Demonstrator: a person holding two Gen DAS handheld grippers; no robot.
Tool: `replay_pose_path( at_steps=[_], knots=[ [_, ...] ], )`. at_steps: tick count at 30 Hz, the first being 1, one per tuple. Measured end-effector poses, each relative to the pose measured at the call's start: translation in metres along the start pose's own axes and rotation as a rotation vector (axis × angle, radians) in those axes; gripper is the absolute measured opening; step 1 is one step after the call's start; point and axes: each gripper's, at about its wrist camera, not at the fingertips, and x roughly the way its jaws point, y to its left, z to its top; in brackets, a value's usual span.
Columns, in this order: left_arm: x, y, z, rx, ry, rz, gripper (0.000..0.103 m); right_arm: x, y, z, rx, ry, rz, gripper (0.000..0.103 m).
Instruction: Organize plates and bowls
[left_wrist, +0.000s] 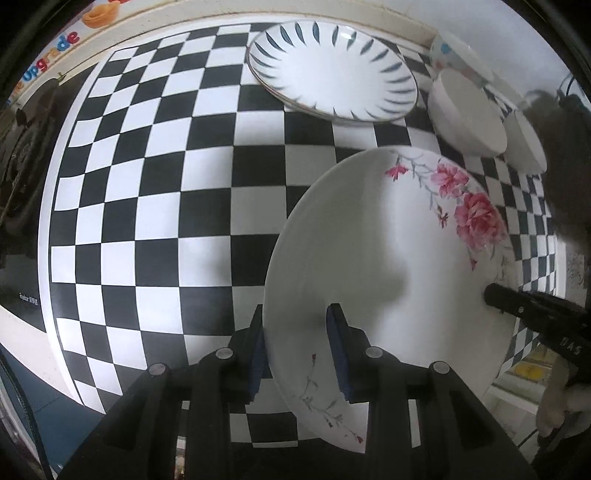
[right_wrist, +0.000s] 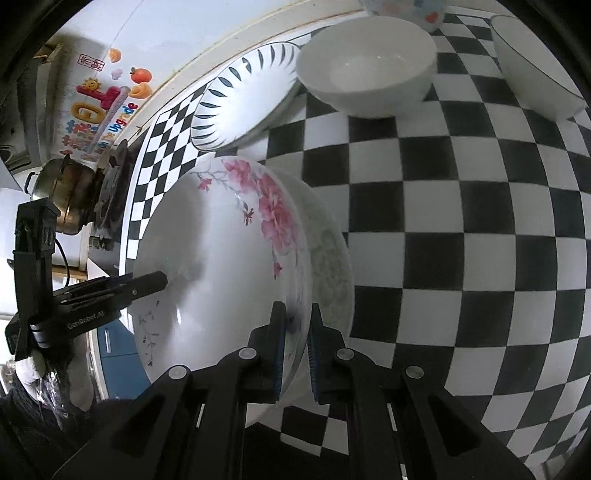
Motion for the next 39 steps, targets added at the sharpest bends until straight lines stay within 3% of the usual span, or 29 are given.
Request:
replay_pose_path(
  at_steps=[17,22,31,39],
  knots=[
    [0.008,-0.016,0.005,0.054,0.012,0.077,0.029,0.004,0.0,0.005,0.001,0.007,-0.036,0.011],
    [0.006,-0.021,0.007,0.064,0.002,0.087,0.029,0.007,0.007,0.003,-0.047,0.034,-0.109,0.011],
    [0.01,-0.017,0.001,0.025,0.027,0.08,0.029,0.007,0.007,-0.002,-0.014,0.049,-0.127,0.012],
    [0.0,-0.01,-0.008,-0.004,0.003,0.072,0.029,0.005,0.014,-0.005,-0.005,0.053,-0.174,0.014]
  ],
)
